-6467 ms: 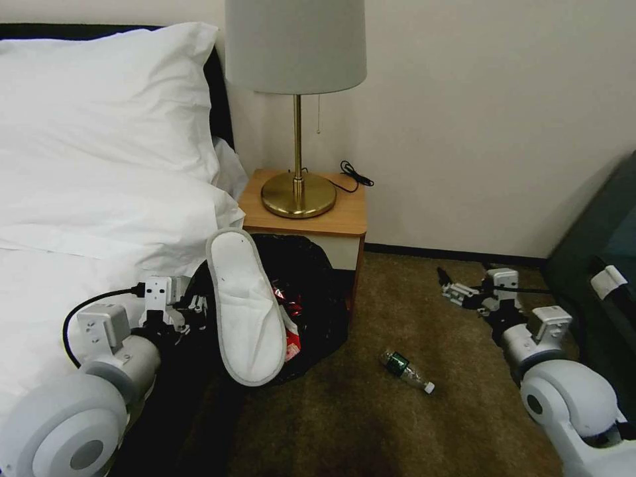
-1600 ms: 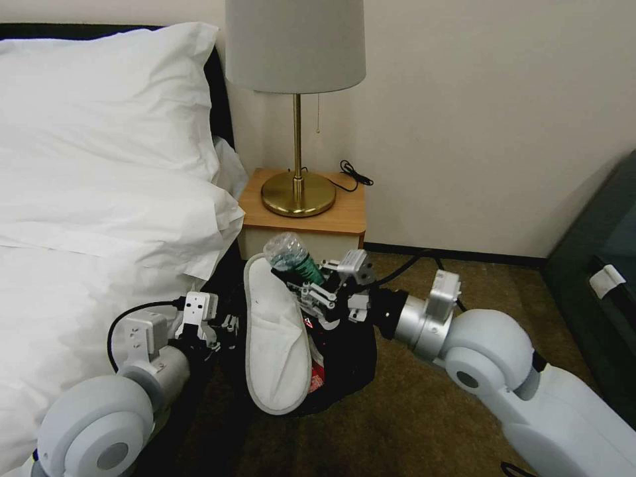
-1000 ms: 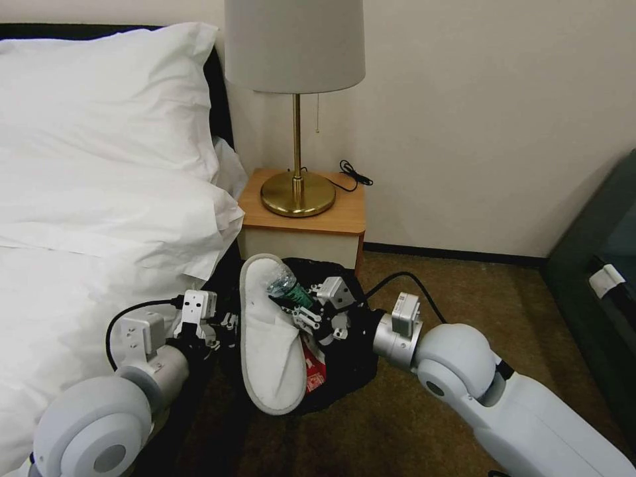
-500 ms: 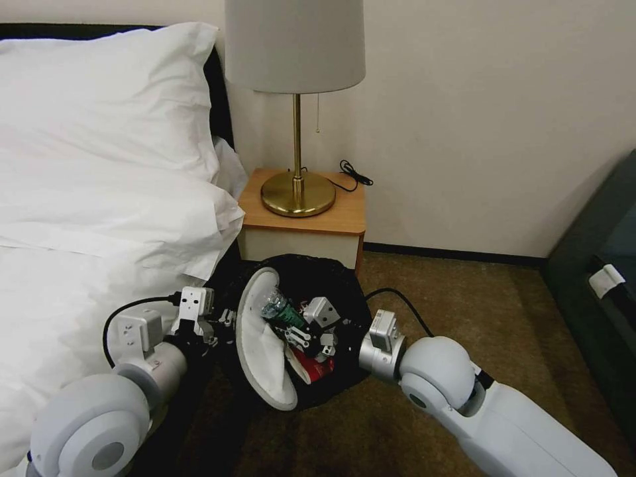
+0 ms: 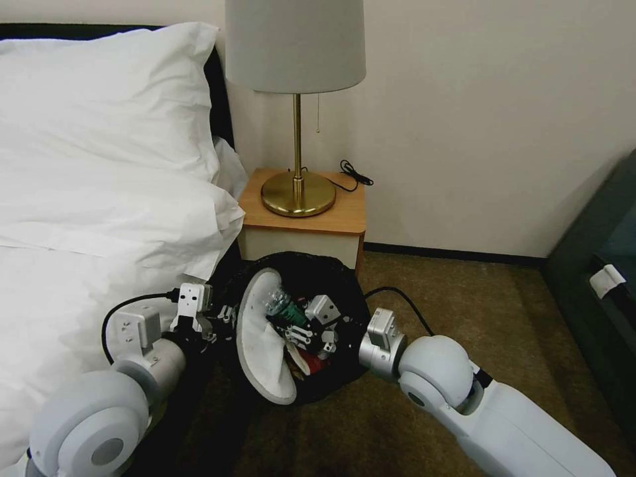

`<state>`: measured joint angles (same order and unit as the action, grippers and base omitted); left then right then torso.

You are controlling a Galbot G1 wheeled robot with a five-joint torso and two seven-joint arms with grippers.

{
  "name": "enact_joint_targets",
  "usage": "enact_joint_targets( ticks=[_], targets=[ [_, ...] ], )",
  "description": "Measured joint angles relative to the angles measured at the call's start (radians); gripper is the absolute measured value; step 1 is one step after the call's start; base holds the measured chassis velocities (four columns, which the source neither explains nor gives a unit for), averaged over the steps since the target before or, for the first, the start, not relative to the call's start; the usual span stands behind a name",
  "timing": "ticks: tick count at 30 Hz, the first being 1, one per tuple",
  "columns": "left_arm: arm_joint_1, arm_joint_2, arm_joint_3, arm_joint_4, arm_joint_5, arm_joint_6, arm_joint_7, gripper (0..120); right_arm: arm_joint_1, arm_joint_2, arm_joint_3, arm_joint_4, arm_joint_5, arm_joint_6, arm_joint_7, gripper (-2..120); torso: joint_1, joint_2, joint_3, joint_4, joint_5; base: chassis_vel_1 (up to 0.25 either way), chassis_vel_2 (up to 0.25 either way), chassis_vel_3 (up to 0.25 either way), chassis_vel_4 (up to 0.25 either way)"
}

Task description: Pick up the trash bin, then pick up the garbage on the floor and place it into the trash bin.

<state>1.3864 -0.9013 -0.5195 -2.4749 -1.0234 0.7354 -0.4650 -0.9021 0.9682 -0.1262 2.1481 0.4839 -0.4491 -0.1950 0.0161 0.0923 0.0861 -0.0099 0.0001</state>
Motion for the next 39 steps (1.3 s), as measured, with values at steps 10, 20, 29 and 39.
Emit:
enact_joint_targets(
  ticks=[10, 20, 29, 39],
  targets=[
    [-0.001, -0.010, 0.008, 0.018, 0.012, 0.000, 0.000, 1, -0.001, -0.002, 0.044, 0.040, 0.030, 0.004, 0.028, 90, 0.000, 0.000, 0.000, -0.0001, -0.0001, 0.000, 0.000, 0.000, 0.000],
    [0.000, -0.013, 0.009, 0.029, 0.015, 0.000, 0.000, 1, 0.002, -0.028, 0.141, 0.112, 0.097, 0.004, 0.038, 100, 0.000, 0.000, 0.000, -0.0002, -0.0001, 0.000, 0.000, 0.000, 0.000],
    [0.003, -0.015, -0.003, 0.033, 0.018, 0.000, -0.002, 1, -0.003, -0.058, 0.285, 0.168, 0.246, 0.025, 0.107, 100, 0.000, 0.000, 0.000, 0.0000, -0.0003, 0.000, 0.000, 0.000, 0.000],
    [0.049, -0.038, -0.042, -0.002, 0.024, 0.000, -0.010, 1, -0.073, -0.074, 0.407, 0.103, 0.217, 0.100, 0.314, 100, 0.000, 0.000, 0.000, -0.0001, -0.0003, 0.000, 0.000, 0.000, 0.000]
  ],
)
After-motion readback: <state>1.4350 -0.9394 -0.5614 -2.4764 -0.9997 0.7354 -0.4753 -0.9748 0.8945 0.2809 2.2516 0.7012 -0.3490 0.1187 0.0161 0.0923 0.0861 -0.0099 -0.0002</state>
